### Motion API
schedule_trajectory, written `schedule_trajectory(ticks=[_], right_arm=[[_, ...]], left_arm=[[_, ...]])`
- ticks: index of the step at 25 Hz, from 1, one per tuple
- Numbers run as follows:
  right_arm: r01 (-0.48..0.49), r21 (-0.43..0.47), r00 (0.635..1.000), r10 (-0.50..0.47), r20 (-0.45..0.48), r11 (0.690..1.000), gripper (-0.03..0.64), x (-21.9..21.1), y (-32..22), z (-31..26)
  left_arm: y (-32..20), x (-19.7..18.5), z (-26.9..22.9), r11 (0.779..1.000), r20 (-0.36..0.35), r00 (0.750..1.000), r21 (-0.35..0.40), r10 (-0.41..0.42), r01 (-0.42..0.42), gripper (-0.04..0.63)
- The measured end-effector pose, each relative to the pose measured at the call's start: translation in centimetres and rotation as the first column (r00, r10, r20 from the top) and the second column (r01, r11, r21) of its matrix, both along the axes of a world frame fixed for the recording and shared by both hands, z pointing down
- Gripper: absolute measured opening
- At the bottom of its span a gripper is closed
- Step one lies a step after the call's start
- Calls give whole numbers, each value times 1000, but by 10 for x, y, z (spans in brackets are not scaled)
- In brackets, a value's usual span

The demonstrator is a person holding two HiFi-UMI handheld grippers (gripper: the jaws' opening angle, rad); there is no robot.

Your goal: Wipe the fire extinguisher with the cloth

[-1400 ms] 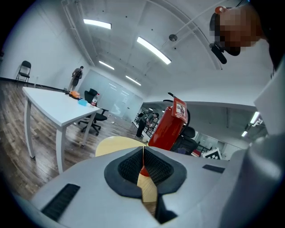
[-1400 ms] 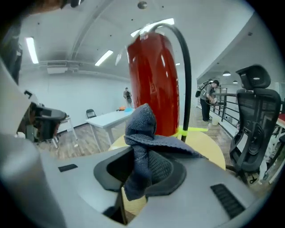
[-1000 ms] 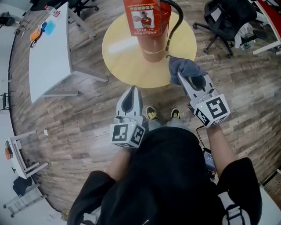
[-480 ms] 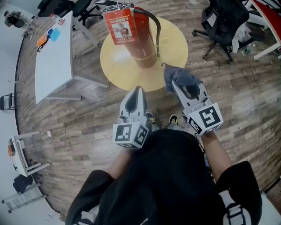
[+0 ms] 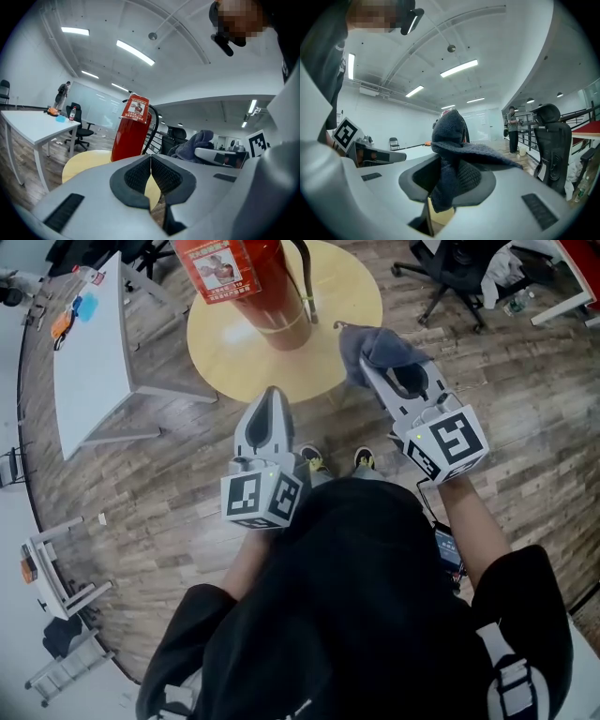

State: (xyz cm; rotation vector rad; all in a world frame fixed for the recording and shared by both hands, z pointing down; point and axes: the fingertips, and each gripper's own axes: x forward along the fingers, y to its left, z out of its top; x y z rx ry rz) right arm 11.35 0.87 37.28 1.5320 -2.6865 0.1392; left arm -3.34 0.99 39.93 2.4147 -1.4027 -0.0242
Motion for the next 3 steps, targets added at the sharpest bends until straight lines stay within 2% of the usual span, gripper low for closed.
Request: schedule_trajectory(ticks=[3], right_arm=[[-3, -6, 1000, 3, -15, 1000, 89, -1, -3, 5]], left_arm=[[-5, 1, 2, 1000, -5, 1000, -3, 7, -7, 25]])
